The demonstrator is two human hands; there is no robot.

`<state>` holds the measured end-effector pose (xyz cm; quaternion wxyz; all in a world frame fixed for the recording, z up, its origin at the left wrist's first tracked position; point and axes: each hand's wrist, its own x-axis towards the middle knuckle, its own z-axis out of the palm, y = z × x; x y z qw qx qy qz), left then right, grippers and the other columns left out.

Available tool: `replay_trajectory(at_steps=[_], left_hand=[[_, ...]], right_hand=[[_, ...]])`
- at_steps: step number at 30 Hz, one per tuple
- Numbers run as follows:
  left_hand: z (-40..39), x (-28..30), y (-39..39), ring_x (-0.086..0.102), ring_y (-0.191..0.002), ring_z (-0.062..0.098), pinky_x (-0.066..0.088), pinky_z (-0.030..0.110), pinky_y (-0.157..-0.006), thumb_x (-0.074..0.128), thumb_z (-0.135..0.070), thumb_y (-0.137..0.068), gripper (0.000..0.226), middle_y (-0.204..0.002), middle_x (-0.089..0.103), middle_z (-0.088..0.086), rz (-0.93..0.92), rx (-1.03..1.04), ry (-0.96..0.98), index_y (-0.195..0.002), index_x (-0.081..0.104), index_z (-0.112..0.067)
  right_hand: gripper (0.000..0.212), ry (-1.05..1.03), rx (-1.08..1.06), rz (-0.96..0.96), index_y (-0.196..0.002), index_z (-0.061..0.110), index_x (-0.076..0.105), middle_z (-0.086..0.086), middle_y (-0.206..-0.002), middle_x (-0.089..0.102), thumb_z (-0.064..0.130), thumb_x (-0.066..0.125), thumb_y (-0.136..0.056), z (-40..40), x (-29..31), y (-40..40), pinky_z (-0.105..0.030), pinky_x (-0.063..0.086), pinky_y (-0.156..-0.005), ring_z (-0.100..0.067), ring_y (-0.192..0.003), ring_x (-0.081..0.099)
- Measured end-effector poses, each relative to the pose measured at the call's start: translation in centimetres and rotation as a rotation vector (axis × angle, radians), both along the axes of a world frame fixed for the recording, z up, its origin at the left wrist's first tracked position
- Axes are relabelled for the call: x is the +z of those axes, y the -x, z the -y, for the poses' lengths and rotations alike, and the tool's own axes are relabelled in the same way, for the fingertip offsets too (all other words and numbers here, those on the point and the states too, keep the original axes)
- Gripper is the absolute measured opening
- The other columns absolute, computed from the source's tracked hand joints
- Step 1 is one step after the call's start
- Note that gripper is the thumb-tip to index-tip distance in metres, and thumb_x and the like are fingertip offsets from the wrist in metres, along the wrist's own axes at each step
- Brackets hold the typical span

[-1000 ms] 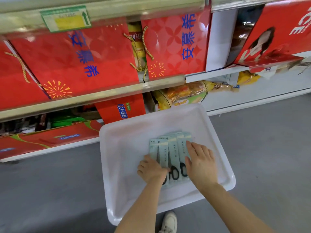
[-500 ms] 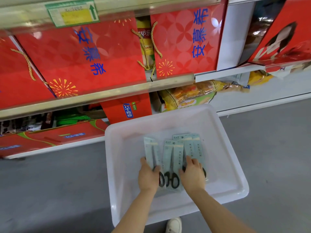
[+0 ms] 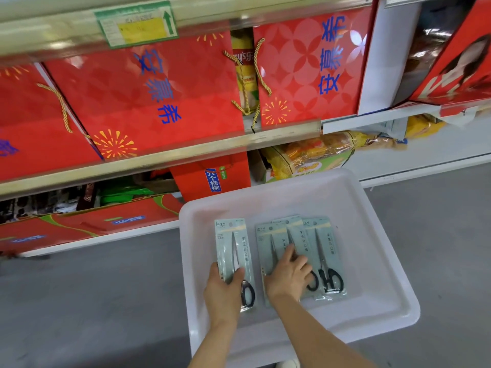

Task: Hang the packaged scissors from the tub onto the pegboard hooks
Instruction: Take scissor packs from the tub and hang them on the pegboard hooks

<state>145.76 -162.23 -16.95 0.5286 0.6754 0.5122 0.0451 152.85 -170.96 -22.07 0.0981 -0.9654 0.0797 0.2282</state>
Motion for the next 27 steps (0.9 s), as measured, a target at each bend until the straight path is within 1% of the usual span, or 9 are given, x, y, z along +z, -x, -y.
replay_trajectory(at_steps=[3, 6, 8, 12, 16, 20, 22, 24, 27], left_hand=[[-0.2, 0.3, 0.6, 0.066, -0.073, 0.009, 0.045, 0.020, -0.059, 0.070, -0.012, -0.086, 0.017, -0.082, 0.070, -0.001, 0.031, -0.024, 0.009, -0.097, 0.057, -0.016], [-0.4, 1.1, 1.1, 0.067, -0.079, 0.014, 0.050, 0.024, -0.063, 0.069, -0.006, -0.084, 0.031, -0.091, 0.069, -0.005, 0.085, -0.045, -0.001, -0.103, 0.053, -0.023], [-0.5, 2.4, 1.2, 0.064, -0.093, 0.000, 0.052, 0.018, -0.072, 0.069, -0.001, -0.082, 0.055, -0.109, 0.064, -0.019, 0.139, -0.036, -0.018, -0.122, 0.050, -0.034], [-0.7, 5.9, 1.3, 0.057, -0.101, -0.015, 0.045, 0.004, -0.077, 0.068, 0.000, -0.083, 0.086, -0.123, 0.054, -0.040, 0.249, 0.023, -0.063, -0.146, 0.033, -0.045], [-1.6, 10.3, 0.6, 0.057, -0.114, -0.005, 0.049, 0.020, -0.089, 0.067, 0.000, -0.084, 0.085, -0.128, 0.055, -0.032, 0.396, 0.085, -0.105, -0.145, 0.034, -0.048], [-4.1, 15.7, -1.2, 0.047, -0.113, -0.016, 0.040, 0.018, -0.092, 0.068, -0.003, -0.083, 0.083, -0.116, 0.047, -0.047, 0.500, 0.119, -0.235, -0.146, 0.034, -0.044], [-5.7, 18.7, -2.2, 0.047, -0.118, -0.010, 0.040, 0.022, -0.096, 0.068, -0.007, -0.083, 0.081, -0.121, 0.047, -0.040, 0.545, 0.118, -0.311, -0.146, 0.034, -0.045], [-7.2, 21.6, -3.0, 0.044, -0.122, -0.008, 0.038, 0.026, -0.102, 0.069, -0.010, -0.082, 0.081, -0.127, 0.045, -0.036, 0.572, 0.129, -0.370, -0.148, 0.033, -0.042], [-9.3, 26.5, -3.7, 0.038, -0.125, -0.013, 0.036, 0.021, -0.105, 0.071, -0.010, -0.082, 0.082, -0.135, 0.041, -0.035, 0.645, 0.165, -0.462, -0.149, 0.033, -0.039]], right_hand=[[0.085, -0.087, -0.003, 0.012, -0.147, 0.018, 0.015, -0.012, -0.118, 0.033, 0.007, 0.063, -0.078, -0.1, 0.5, 0.0, -0.035, 0.046, -0.085, -0.026, -0.098, 0.045], [0.091, -0.263, 0.087, -0.014, -0.153, 0.024, 0.005, -0.010, -0.126, 0.031, 0.001, 0.059, -0.083, 0.8, 0.9, 0.5, -0.025, 0.046, -0.050, -0.017, -0.068, 0.056], [0.091, -0.356, 0.118, -0.060, -0.153, 0.029, 0.002, -0.008, -0.121, 0.051, 0.006, 0.058, -0.086, 1.2, 1.7, 0.5, -0.025, 0.047, -0.044, -0.014, -0.061, 0.058], [0.082, -0.503, 0.077, -0.059, -0.151, 0.038, 0.017, -0.003, -0.074, 0.068, 0.012, 0.062, -0.086, 1.6, 5.7, 0.0, -0.030, 0.052, -0.050, -0.017, -0.055, 0.059], [0.078, -0.724, 0.065, 0.010, -0.148, 0.040, 0.025, 0.001, -0.111, 0.069, 0.008, 0.062, -0.087, 1.0, 11.9, -1.0, -0.010, 0.047, -0.052, -0.003, -0.065, 0.059], [0.077, -0.915, 0.104, 0.118, -0.146, 0.045, 0.028, 0.006, -0.097, 0.071, 0.008, 0.062, -0.087, -0.8, 19.1, -2.5, -0.026, 0.056, -0.060, -0.012, -0.063, 0.064], [0.080, -1.013, 0.126, 0.196, -0.145, 0.047, 0.029, 0.015, -0.098, 0.067, 0.005, 0.062, -0.086, -1.9, 22.8, -3.3, -0.020, 0.055, -0.062, -0.019, -0.064, 0.063], [0.080, -1.076, 0.160, 0.292, -0.145, 0.044, 0.030, 0.026, -0.114, 0.056, 0.004, 0.063, -0.085, -3.2, 26.6, -3.9, -0.003, 0.042, -0.074, -0.005, -0.090, 0.061], [0.076, -1.190, 0.208, 0.411, -0.145, 0.041, 0.034, 0.035, -0.135, 0.040, 0.008, 0.066, -0.084, -4.8, 32.0, -4.8, -0.011, 0.033, -0.099, 0.012, -0.122, 0.041]])
